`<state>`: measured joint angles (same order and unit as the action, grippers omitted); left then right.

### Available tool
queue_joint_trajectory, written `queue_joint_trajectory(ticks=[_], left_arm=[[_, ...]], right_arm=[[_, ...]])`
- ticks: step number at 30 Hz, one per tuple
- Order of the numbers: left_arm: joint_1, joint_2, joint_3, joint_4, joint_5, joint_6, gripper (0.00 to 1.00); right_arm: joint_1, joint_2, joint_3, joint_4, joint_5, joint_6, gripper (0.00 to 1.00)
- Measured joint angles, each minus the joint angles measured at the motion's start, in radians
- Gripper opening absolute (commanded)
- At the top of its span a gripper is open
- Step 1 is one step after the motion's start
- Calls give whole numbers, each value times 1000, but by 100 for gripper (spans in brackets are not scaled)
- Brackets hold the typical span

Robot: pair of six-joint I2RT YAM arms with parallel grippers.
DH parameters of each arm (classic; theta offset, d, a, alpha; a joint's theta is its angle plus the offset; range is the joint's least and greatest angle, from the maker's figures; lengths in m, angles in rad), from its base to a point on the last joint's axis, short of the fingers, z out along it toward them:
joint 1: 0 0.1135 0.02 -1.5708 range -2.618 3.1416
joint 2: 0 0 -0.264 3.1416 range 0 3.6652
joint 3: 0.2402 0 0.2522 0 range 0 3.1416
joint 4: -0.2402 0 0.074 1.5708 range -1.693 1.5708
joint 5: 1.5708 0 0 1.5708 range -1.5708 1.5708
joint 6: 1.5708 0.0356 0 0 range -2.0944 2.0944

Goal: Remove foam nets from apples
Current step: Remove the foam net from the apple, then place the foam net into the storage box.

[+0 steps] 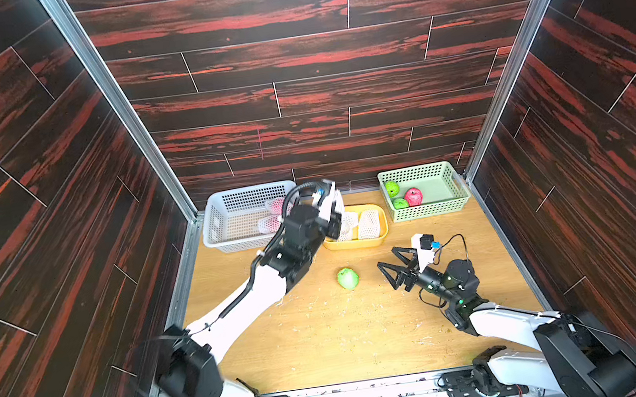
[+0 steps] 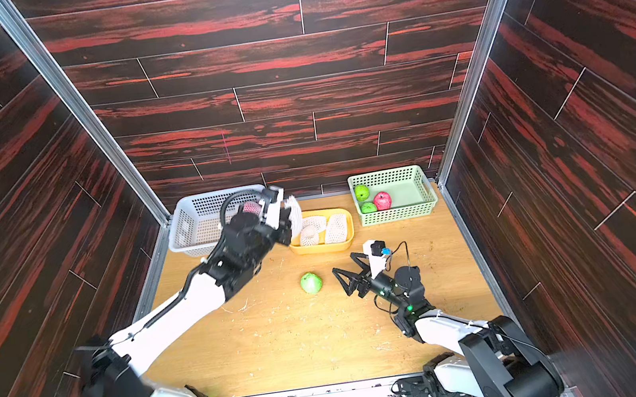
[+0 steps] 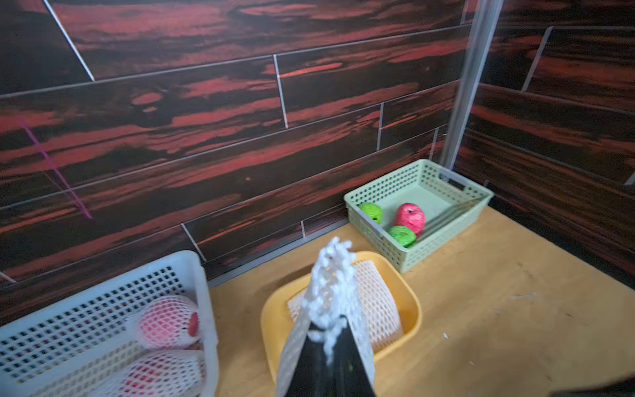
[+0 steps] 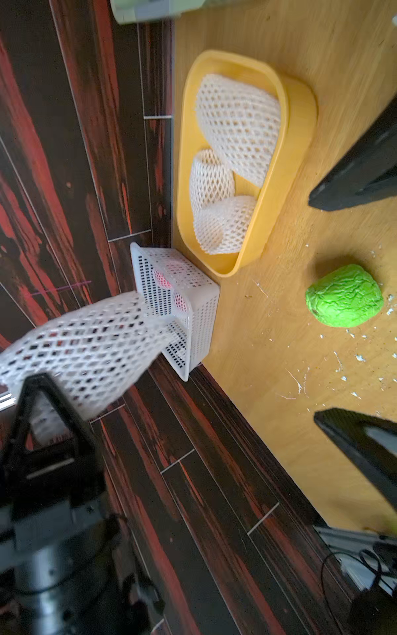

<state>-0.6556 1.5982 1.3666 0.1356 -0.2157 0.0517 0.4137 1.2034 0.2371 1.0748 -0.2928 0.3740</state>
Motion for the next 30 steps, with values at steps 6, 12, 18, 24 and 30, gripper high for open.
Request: queue_joint_trajectory(ticks=[6,12,18,24,30], left_arm=[[1,348,327,-78,-221,87,0],[1,616,534,-187,-307,113,0],[-14,700,574,-251,-302,89,0],[-64,733,640,-271,-287,55,0],[-94,815,732,-278,-259,17,0]], right_arm=[[0,-69,-24,4,64,-12,93],[-1,-85,-31,11,77,-12,93],[-2,-97,-33,11,79,-16,93],[-4,-97,-32,11,79,-17,93],[-5,-96,-32,11,76,-17,94]])
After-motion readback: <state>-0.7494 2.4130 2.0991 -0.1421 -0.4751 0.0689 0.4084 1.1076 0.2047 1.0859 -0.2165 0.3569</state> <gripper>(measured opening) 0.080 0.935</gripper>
